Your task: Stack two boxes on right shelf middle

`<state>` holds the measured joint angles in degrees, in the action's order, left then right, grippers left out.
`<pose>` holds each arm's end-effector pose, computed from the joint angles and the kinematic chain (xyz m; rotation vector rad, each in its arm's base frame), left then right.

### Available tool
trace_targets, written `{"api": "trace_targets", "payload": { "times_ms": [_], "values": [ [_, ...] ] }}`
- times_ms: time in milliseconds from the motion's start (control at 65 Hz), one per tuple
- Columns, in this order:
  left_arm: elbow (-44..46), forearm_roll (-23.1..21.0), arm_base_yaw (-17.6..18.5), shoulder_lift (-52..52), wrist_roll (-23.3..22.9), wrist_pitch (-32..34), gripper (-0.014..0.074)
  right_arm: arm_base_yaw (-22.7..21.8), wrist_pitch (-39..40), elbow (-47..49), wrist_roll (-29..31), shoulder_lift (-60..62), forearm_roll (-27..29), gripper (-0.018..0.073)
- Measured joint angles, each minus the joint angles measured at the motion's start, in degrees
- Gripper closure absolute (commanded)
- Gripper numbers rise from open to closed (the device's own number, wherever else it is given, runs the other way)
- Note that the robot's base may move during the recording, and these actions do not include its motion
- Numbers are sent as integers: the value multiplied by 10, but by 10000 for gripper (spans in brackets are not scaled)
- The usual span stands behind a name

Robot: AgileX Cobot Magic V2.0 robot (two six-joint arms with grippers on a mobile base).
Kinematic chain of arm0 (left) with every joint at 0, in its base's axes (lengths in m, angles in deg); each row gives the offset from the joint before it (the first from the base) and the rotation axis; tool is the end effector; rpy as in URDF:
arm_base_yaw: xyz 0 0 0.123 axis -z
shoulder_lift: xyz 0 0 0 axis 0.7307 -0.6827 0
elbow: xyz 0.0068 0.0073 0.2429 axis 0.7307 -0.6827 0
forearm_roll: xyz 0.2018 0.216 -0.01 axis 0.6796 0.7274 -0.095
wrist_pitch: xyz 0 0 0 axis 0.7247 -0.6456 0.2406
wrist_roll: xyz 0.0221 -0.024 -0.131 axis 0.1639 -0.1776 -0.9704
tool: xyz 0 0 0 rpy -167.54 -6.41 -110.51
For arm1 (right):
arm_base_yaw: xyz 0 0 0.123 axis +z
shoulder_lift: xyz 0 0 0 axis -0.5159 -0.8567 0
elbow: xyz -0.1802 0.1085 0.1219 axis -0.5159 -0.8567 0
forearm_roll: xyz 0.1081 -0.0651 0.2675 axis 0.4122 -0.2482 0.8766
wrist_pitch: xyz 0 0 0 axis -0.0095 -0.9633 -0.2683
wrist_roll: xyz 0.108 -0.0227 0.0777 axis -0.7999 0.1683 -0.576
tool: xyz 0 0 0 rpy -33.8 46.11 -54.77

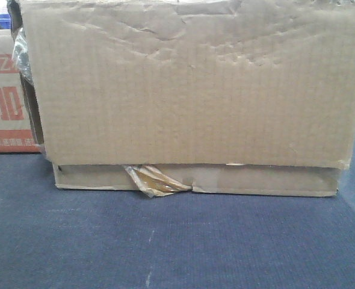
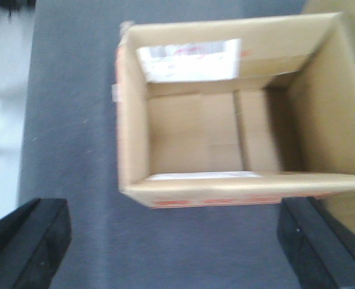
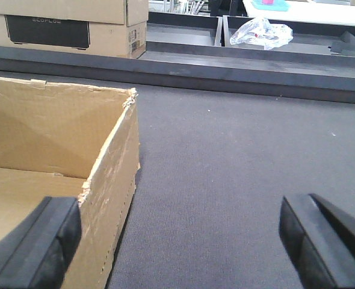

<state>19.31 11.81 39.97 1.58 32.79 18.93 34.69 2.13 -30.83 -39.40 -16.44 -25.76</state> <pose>0.3651 0.0400 0.3568 0.0776 2.4670 0.0842 0.2454 0.0242 0.3592 -0.1122 1.7850 0.0943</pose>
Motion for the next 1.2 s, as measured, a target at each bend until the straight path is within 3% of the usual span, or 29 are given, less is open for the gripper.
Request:
{"api": "trace_targets", "payload": {
  "times_ms": [200, 569, 769, 892, 1076, 1199],
  "values": [
    [42, -1, -41, -96, 38, 19, -5, 0, 3, 0, 0, 0, 0, -9],
    [43, -17, -43, -233, 53, 95, -5, 4, 4, 0, 0, 0, 0, -9],
    [43, -19, -43, -260, 54, 103, 19, 5, 4, 0, 0, 0, 0, -9],
    [43, -20, -43, -261, 54, 105, 190, 5, 4, 0, 0, 0, 0, -9],
    [43, -23, -43, -261, 54, 106, 697, 5, 4, 0, 0, 0, 0, -9],
    [43, -27, -43, -255, 55, 106, 708, 5, 4, 0, 0, 0, 0, -9]
  ]
}}
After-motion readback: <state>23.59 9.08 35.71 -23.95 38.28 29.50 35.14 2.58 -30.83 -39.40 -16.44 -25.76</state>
